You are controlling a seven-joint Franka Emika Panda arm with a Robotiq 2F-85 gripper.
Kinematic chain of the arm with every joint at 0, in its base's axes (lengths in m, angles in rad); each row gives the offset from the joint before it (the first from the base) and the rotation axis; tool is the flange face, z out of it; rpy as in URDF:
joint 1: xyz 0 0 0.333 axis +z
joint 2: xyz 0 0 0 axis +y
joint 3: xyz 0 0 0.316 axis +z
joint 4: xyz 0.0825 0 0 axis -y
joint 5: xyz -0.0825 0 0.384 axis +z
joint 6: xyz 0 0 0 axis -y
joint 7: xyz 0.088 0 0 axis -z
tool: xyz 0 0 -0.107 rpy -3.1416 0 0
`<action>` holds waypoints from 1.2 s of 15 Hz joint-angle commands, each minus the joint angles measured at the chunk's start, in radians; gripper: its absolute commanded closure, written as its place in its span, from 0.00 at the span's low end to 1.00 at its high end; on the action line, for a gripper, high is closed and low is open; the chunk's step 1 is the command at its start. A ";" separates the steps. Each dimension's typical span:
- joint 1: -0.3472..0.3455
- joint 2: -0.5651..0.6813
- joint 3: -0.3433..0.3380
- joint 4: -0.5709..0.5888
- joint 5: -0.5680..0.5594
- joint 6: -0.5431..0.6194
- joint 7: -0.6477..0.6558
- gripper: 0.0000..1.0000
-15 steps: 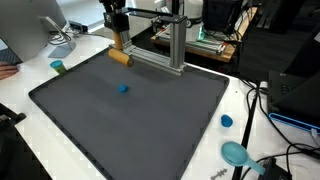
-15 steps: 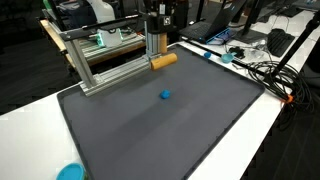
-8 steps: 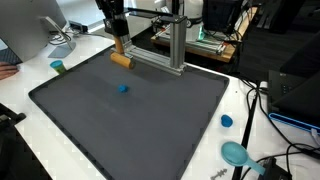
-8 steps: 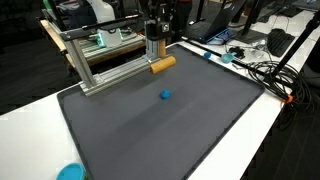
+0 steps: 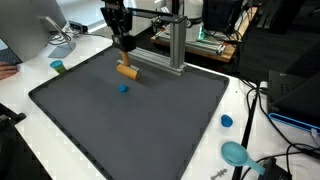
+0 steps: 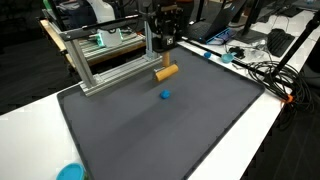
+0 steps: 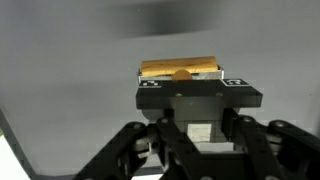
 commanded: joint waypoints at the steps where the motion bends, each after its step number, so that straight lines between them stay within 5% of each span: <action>1: 0.012 0.006 -0.001 0.019 -0.022 0.015 0.028 0.78; 10: 0.012 0.117 -0.013 0.147 -0.045 -0.034 0.068 0.78; 16: -0.022 0.101 -0.023 0.113 0.043 -0.040 -0.020 0.78; 17: -0.003 0.124 -0.027 0.119 -0.009 -0.036 0.031 0.53; 18: -0.010 0.123 -0.027 0.119 0.005 -0.036 0.016 0.53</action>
